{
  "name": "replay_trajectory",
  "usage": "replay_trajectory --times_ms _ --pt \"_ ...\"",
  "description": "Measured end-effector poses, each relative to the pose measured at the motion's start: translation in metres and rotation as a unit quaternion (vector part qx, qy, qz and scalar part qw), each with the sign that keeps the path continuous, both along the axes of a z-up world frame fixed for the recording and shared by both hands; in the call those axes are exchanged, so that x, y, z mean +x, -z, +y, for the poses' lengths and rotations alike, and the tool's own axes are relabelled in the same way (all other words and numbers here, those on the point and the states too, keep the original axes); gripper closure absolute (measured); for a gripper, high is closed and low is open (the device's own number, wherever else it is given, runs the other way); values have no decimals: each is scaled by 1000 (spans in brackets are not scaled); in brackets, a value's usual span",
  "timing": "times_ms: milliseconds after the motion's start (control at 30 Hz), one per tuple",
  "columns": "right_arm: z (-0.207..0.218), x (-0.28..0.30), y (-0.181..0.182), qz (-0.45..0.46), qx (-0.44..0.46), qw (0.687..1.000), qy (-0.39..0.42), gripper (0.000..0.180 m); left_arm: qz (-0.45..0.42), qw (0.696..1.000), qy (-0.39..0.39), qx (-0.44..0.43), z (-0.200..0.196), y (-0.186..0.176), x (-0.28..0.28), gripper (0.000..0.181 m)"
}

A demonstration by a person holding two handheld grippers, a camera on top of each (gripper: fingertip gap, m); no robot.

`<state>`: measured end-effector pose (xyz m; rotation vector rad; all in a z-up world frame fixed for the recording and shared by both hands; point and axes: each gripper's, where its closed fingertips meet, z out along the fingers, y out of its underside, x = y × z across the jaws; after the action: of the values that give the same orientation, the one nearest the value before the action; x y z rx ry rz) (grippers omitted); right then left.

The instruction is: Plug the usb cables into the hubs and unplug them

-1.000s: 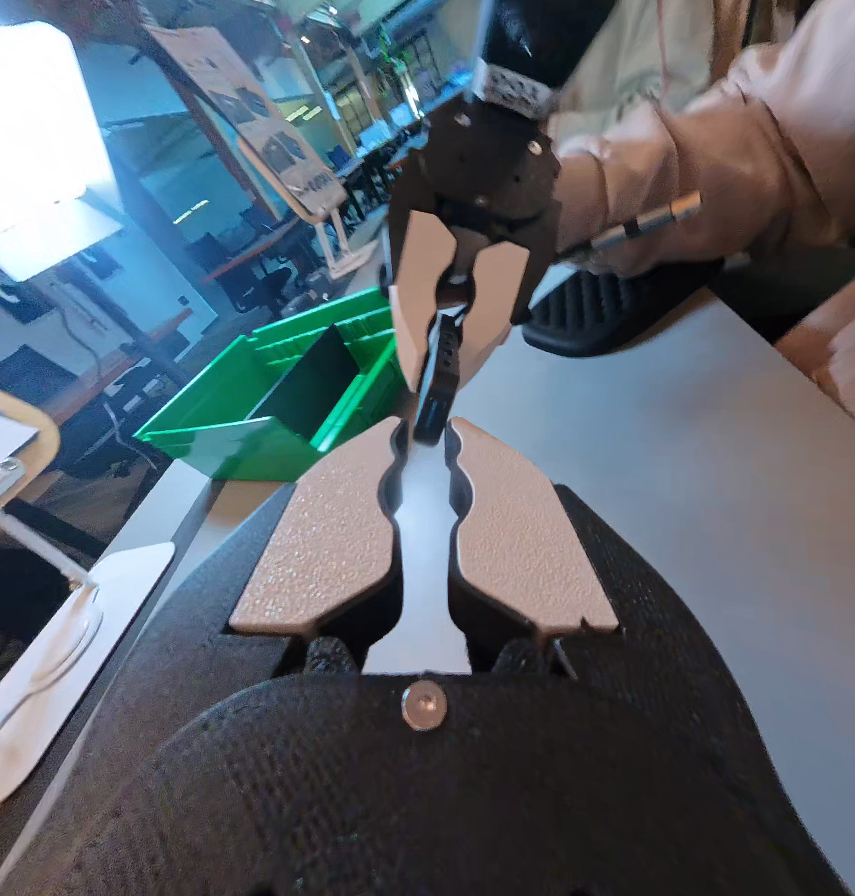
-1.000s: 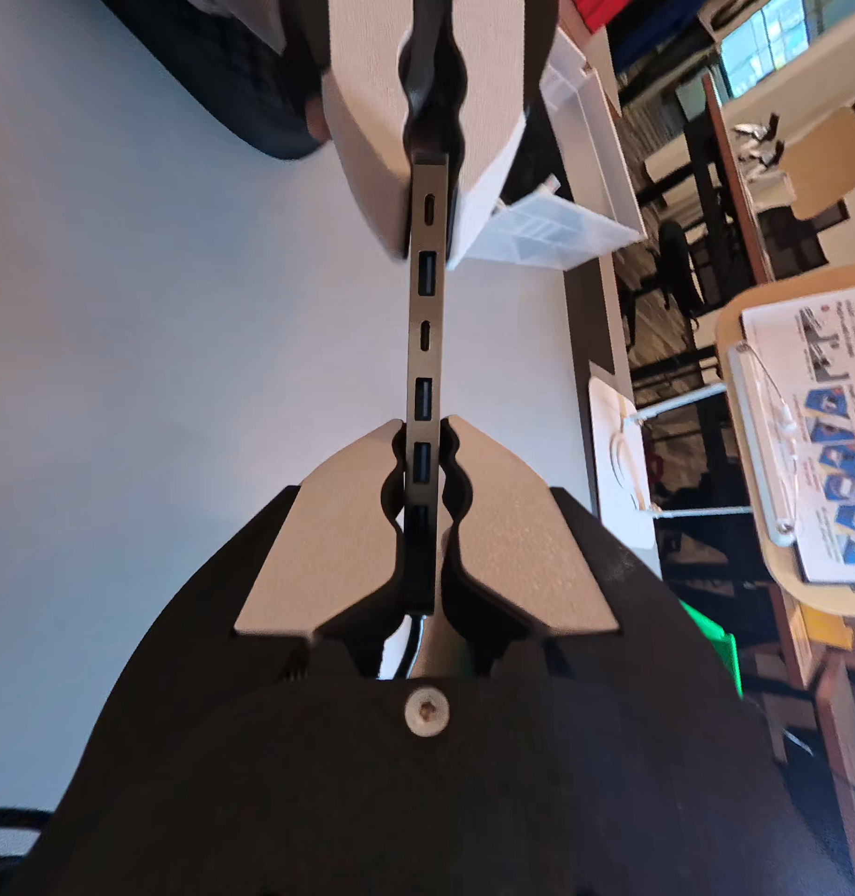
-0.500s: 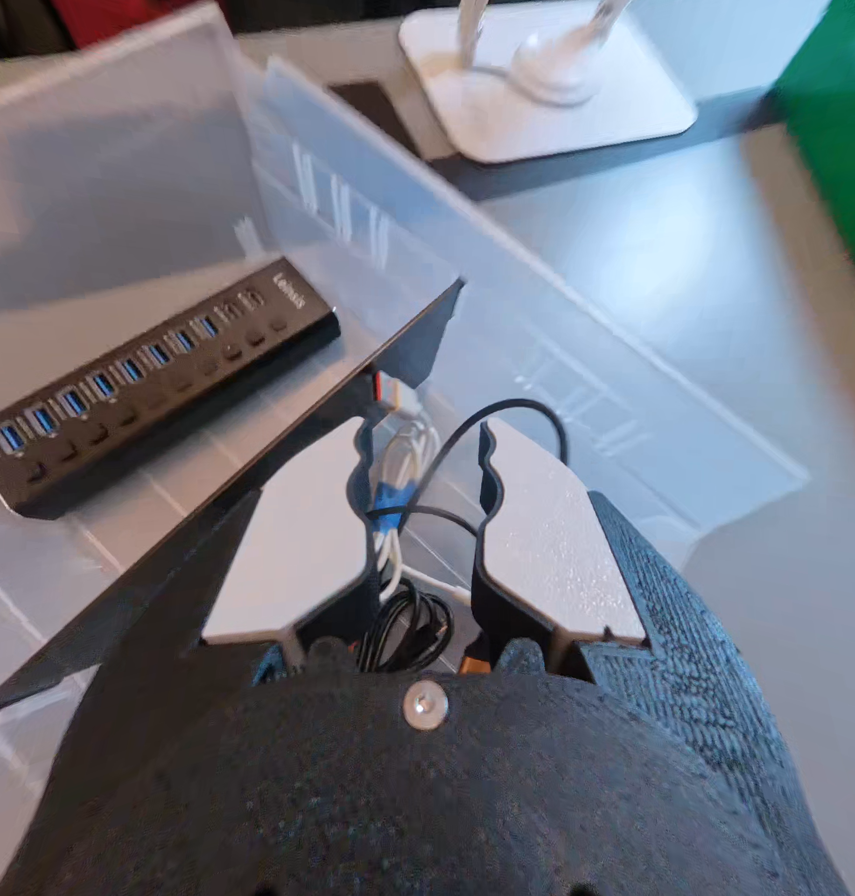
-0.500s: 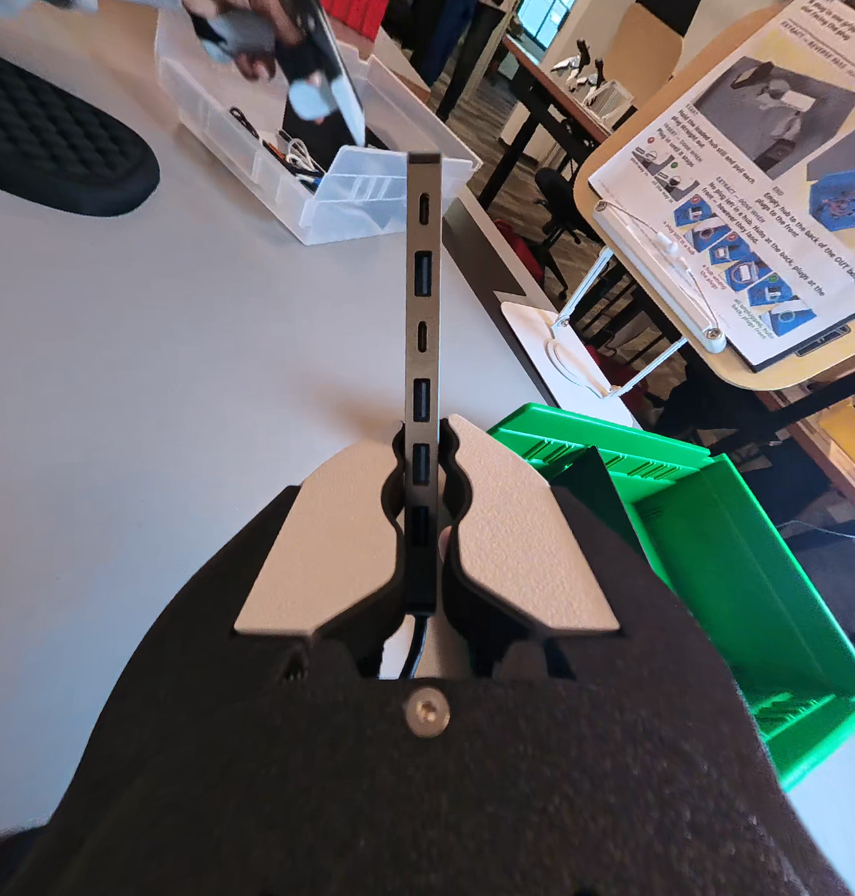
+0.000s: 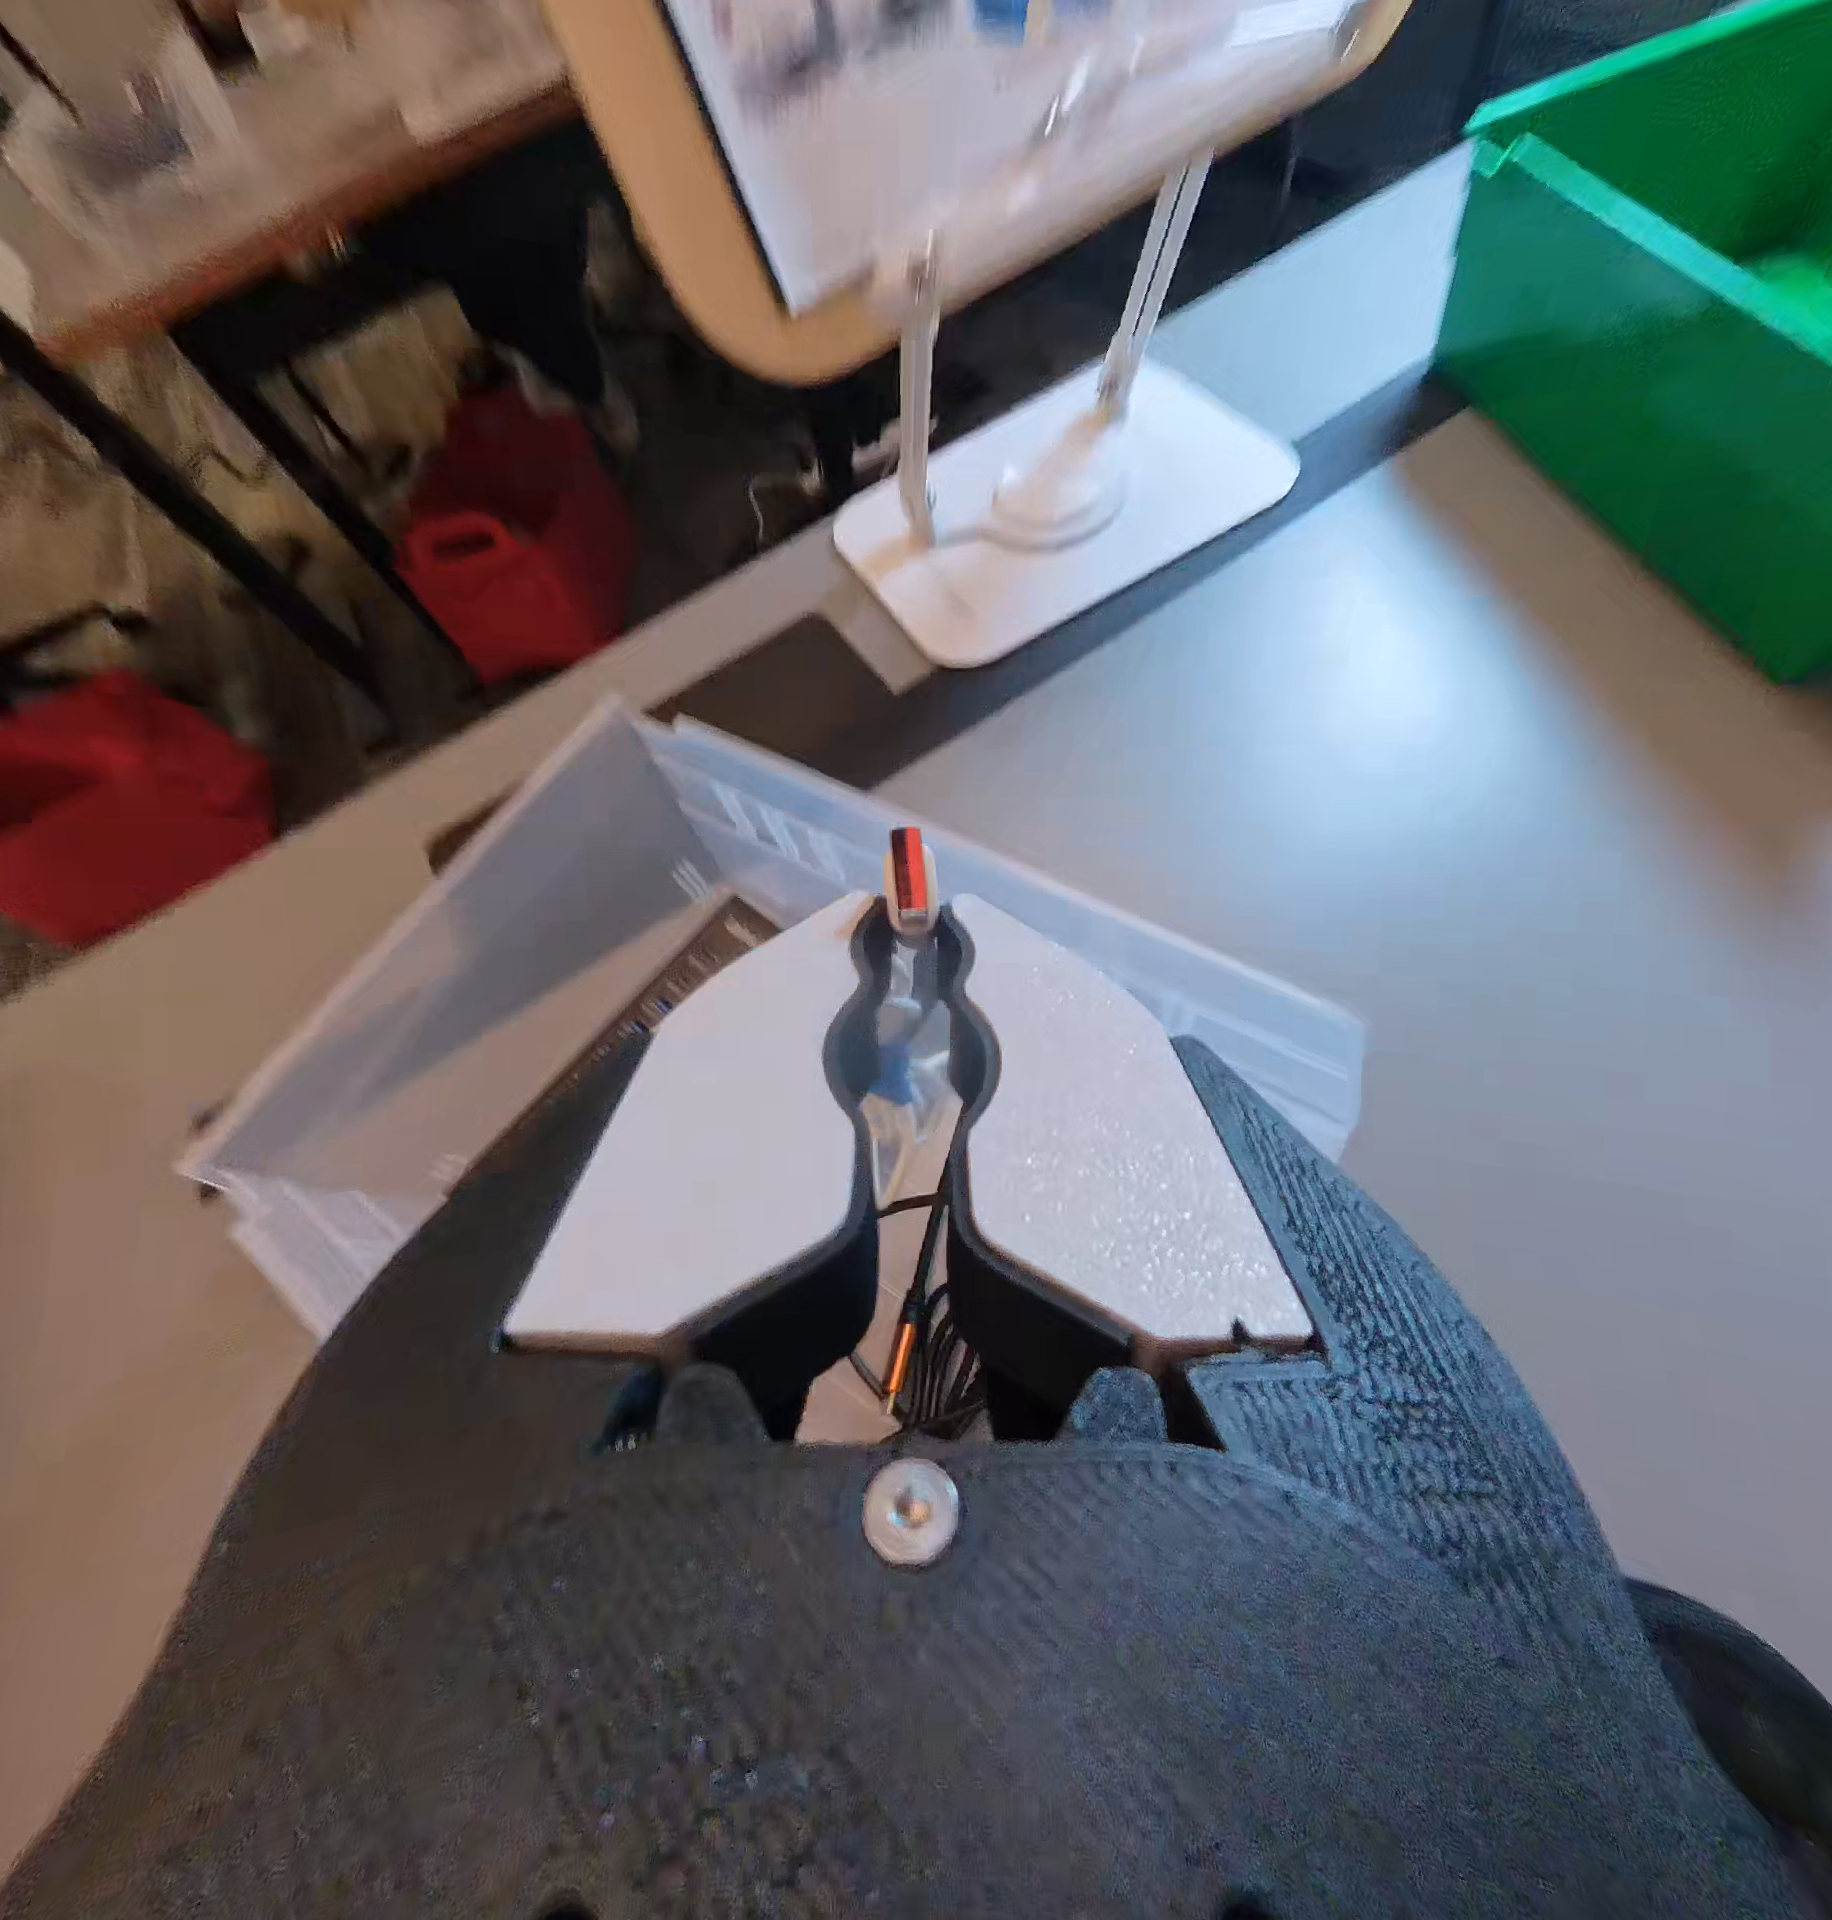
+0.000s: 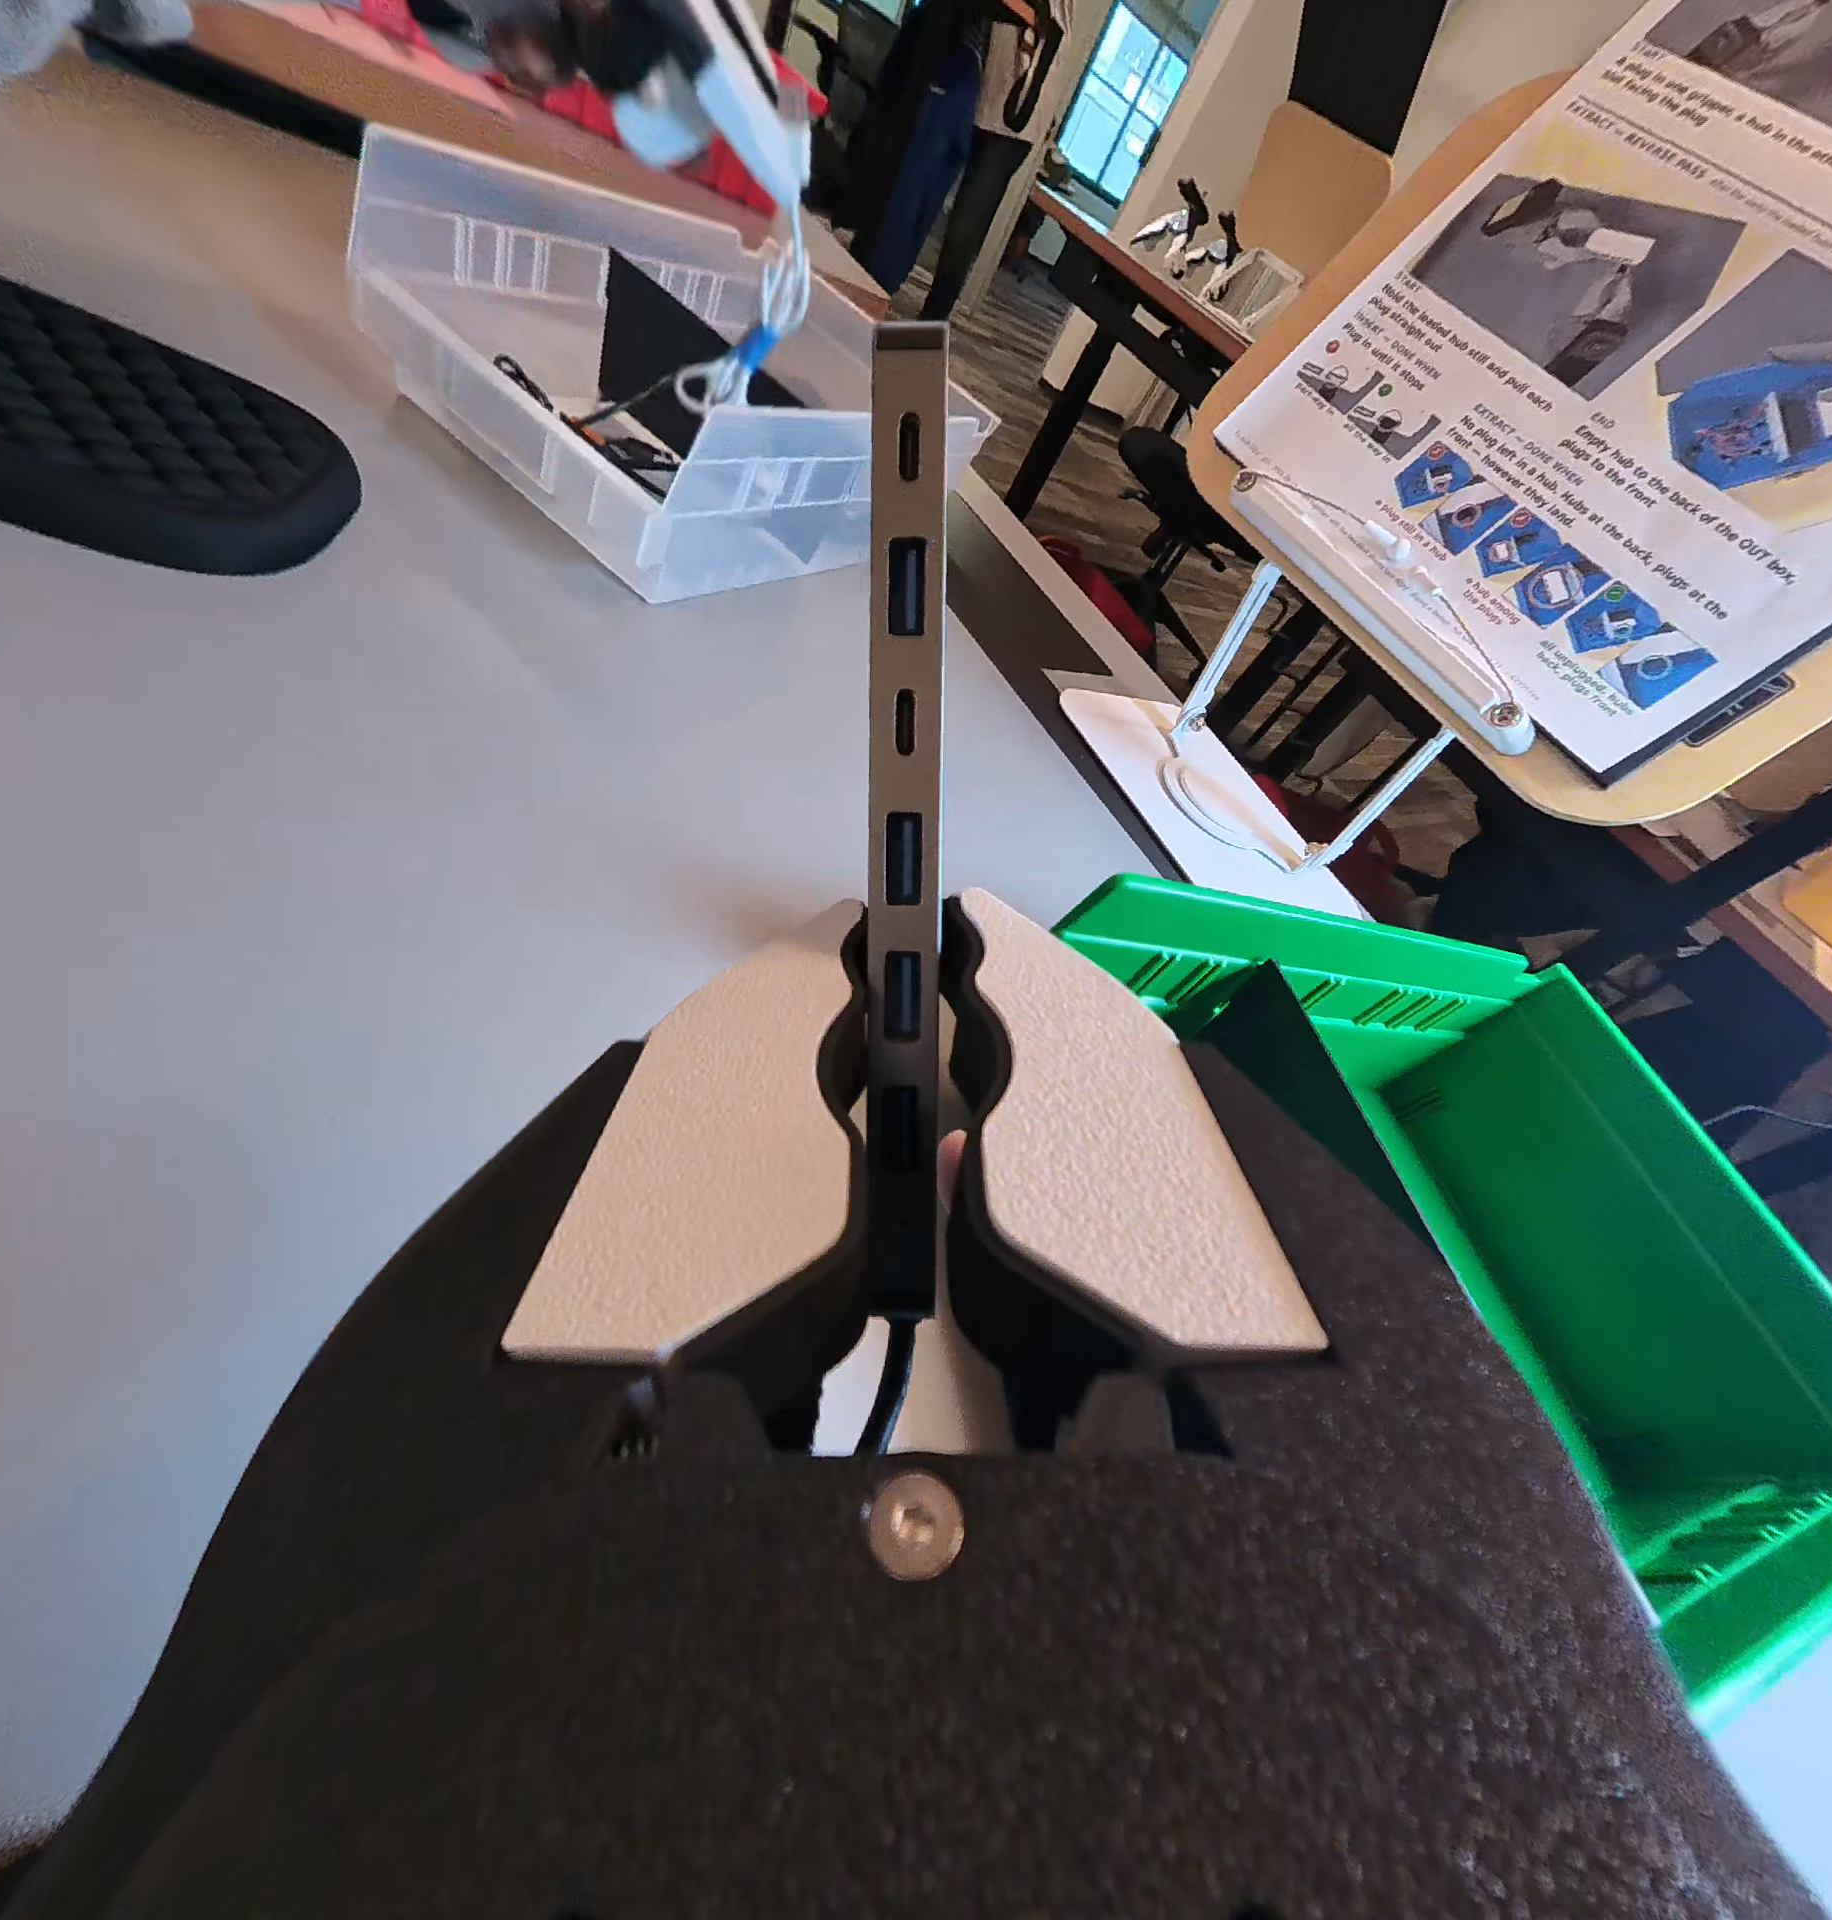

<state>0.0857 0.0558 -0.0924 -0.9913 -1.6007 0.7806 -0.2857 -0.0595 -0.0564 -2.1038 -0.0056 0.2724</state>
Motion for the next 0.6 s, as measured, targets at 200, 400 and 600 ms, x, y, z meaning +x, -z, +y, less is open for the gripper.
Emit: replay_trajectory --times_ms 200,400,600 --pt "3 1 -4 9 3 1000 8 168 51 982 180 3 -33 -84 84 172" --pt "-5 2 -2 18 24 999 -24 169 -81 861 475 -163 -70 -10 219 172" --pt "-17 0 16 5 117 992 -52 168 -190 754 575 -255 -49 99 290 172"
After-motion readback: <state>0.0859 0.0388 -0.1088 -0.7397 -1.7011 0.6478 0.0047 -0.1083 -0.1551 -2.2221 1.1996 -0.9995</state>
